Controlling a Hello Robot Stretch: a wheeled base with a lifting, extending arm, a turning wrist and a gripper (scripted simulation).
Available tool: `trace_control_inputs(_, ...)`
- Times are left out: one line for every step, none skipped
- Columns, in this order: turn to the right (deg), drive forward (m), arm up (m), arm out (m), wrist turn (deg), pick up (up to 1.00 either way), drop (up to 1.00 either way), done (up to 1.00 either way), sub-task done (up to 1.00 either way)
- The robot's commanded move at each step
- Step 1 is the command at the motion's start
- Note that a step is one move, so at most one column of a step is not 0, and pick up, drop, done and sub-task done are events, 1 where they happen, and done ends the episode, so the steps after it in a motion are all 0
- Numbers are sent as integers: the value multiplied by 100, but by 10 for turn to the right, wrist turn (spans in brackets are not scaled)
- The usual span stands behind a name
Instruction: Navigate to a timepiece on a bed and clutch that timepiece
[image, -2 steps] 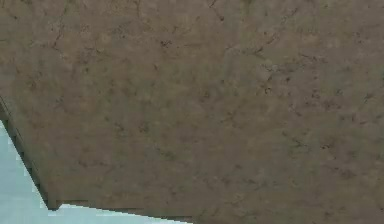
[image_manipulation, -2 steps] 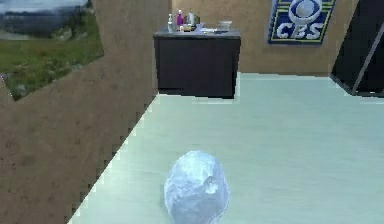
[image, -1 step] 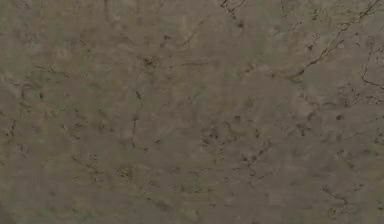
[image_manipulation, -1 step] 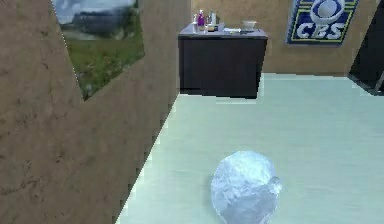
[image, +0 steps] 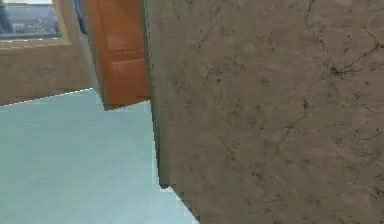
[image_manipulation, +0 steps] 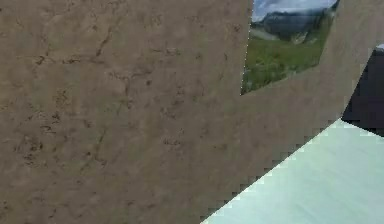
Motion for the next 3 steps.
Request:
trace_control_inputs(-390, 0, 0, 0, 0, 0, 0, 0, 0)
trace_control_inputs(0, 25, 0, 0, 0, 0, 0, 0, 0)
trace_control_inputs(120, 0, 0, 0, 0, 0, 0, 0, 0)
